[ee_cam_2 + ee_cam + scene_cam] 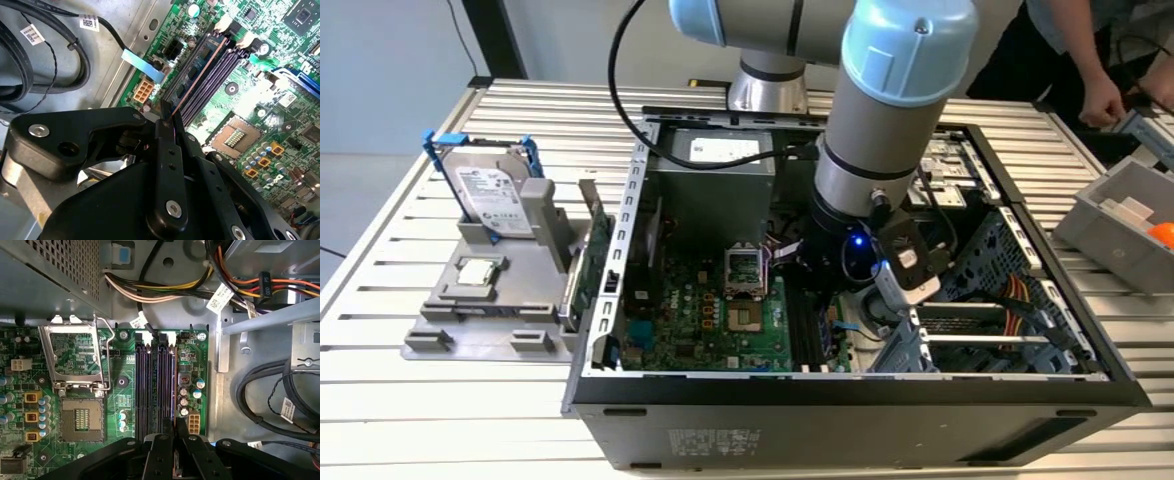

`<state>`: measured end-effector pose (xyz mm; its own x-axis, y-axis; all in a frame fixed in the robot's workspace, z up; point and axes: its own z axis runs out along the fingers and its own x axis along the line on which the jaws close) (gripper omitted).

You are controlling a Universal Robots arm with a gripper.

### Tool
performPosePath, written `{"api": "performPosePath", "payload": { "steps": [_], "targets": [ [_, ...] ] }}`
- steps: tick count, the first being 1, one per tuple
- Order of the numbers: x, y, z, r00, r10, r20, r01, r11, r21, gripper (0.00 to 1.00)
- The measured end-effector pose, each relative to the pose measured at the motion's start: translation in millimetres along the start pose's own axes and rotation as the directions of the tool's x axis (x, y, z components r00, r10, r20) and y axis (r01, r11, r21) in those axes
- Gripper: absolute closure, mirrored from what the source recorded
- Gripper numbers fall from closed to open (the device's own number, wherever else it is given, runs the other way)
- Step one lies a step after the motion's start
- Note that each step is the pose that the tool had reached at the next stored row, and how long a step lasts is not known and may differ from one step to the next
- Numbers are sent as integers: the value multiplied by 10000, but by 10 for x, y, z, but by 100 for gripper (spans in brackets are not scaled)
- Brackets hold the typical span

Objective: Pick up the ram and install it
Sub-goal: 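Insert the ram into the slot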

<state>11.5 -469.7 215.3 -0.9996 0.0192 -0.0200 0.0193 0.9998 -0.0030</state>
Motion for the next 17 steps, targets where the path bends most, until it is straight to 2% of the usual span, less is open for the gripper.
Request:
{"api": "performPosePath", "payload": {
  "steps": [8, 17],
  "targets": [
    [0, -1, -2, 10000, -1, 1, 1, 10000, -5, 100],
    [1, -1, -34, 10000, -2, 1, 2, 10000, -5, 100]
  ]
}}
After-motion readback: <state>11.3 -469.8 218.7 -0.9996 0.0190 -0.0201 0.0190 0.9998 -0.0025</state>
